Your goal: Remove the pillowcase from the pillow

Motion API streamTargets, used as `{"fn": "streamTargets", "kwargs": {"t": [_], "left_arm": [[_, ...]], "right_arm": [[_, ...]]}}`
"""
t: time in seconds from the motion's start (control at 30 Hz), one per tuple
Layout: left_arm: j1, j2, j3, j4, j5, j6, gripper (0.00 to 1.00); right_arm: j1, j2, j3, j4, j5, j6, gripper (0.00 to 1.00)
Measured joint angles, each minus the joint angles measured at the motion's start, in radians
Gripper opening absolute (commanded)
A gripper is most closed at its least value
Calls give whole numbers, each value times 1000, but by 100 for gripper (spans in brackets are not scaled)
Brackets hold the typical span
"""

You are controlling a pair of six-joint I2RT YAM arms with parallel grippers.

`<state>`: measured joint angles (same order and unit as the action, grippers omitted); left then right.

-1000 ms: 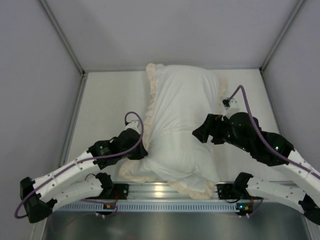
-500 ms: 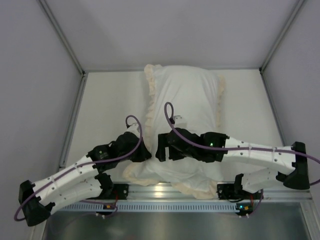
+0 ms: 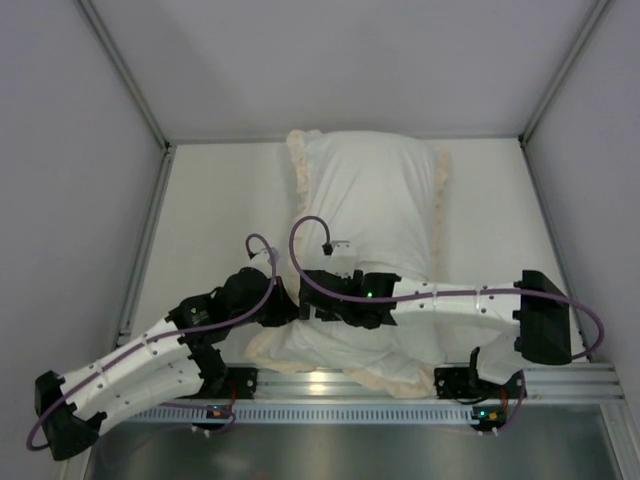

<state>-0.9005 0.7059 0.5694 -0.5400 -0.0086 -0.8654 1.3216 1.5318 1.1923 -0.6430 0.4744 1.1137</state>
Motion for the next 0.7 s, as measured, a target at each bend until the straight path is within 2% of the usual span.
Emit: {"fn": "streamTargets", "kwargs": {"t": [0.1, 0.13, 0.2, 0.37, 0.4, 0.43, 0.7], "left_arm": [[2, -3, -4, -8, 2, -1, 0], [2, -3, -4, -2, 9, -1, 0], [1, -3, -5, 14, 19, -2, 0], [1, -4, -5, 34, 35, -5, 0], [1, -4, -5, 37, 35, -5, 0], [1, -4, -5, 39, 37, -5, 0], [1, -3, -30, 58, 39, -26, 0]], "right_arm": [[1, 31, -2, 14, 24, 18, 68], [1, 42, -7, 25, 35, 28, 49], [3, 55, -24, 39, 53, 43, 30], [5, 55, -79, 89, 105, 102, 26], [5, 53, -84, 95, 109, 107, 22], [5, 52, -87, 99, 113, 111, 1], [9, 35, -106, 131, 134, 92, 0]]}}
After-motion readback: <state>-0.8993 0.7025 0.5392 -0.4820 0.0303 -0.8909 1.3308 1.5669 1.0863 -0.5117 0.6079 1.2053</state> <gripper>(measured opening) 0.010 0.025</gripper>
